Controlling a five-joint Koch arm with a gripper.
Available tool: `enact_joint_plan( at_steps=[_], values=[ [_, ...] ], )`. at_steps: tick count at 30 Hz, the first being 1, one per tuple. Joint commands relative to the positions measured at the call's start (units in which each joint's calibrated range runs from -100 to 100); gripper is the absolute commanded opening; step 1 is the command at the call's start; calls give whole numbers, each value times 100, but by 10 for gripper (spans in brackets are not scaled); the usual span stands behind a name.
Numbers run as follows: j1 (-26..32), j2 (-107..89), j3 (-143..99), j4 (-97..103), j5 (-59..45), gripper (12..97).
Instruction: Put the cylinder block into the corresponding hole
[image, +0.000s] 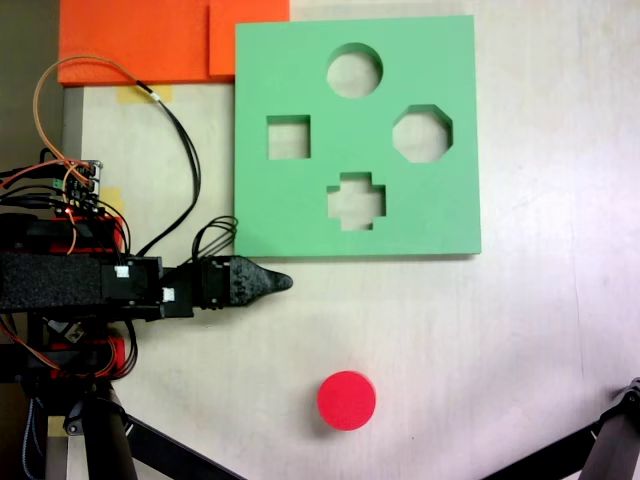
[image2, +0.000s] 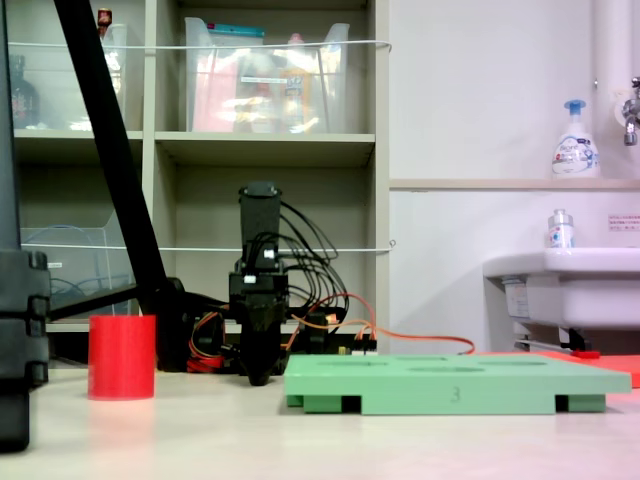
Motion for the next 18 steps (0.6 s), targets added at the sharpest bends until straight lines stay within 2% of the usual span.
enact_joint_plan(
  at_steps=[1, 18],
  values=[
    [24, -41, -186, -376, -20, 487],
    [68, -41, -186, -376, -24, 486]
  ],
)
